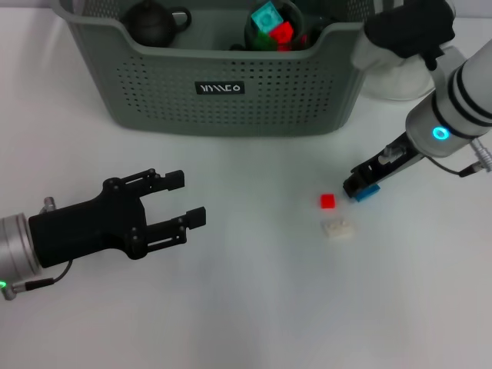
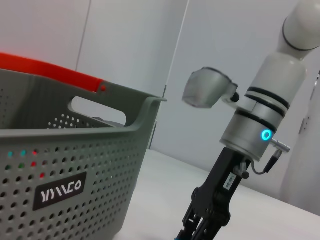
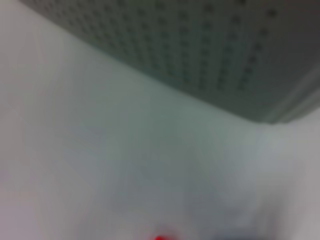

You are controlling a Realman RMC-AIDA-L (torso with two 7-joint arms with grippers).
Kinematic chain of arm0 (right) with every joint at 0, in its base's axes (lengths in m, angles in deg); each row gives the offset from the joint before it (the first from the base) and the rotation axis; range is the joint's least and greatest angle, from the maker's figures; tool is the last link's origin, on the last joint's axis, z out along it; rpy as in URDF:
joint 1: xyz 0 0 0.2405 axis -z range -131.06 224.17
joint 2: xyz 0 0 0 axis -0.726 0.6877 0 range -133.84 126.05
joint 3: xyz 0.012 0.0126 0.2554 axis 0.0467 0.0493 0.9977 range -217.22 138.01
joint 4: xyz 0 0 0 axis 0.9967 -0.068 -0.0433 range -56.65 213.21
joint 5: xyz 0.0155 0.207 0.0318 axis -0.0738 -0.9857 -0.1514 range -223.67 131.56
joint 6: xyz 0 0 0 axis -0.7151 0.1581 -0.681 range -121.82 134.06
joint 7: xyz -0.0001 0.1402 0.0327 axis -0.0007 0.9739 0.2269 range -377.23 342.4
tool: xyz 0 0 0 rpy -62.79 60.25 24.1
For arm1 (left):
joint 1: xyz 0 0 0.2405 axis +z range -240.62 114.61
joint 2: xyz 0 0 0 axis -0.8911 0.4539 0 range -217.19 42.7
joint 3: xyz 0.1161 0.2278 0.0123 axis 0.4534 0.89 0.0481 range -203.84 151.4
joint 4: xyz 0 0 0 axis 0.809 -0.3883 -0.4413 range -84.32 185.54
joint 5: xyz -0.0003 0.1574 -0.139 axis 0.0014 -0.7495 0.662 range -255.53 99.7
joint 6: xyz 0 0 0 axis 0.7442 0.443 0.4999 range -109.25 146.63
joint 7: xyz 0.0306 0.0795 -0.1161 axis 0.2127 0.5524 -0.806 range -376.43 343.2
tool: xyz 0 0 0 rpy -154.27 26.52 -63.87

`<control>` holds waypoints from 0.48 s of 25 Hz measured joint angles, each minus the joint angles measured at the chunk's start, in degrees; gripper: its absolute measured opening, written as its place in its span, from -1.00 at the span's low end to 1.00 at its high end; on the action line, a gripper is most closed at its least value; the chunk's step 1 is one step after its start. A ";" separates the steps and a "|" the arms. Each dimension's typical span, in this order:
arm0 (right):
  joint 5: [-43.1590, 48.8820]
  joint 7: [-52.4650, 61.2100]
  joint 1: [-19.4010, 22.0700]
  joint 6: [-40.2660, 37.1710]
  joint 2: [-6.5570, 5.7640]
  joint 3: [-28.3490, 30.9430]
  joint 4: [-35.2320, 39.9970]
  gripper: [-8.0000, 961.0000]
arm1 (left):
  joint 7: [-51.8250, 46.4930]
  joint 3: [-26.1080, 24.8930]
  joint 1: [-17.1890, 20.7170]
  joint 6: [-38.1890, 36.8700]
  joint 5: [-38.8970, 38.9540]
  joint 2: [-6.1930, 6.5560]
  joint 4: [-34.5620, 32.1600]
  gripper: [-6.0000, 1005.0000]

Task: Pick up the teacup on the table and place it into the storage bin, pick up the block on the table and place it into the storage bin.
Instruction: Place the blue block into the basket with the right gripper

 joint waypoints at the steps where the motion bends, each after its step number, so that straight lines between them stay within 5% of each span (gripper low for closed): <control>1: -0.01 -0.04 0.84 -0.71 -0.04 0.09 2.30 -0.08 | 0.00 -0.19 0.03 -0.04 -0.02 0.00 0.02 0.44; 6: -2.04 -2.10 5.99 -7.46 -0.41 4.46 17.37 -0.05 | 0.00 -1.35 0.15 -0.53 -0.04 0.06 0.05 0.44; 12: -17.45 -13.78 7.34 -20.65 -0.61 21.09 28.56 -0.01 | -0.10 -2.58 0.13 -0.58 0.10 0.20 0.02 0.44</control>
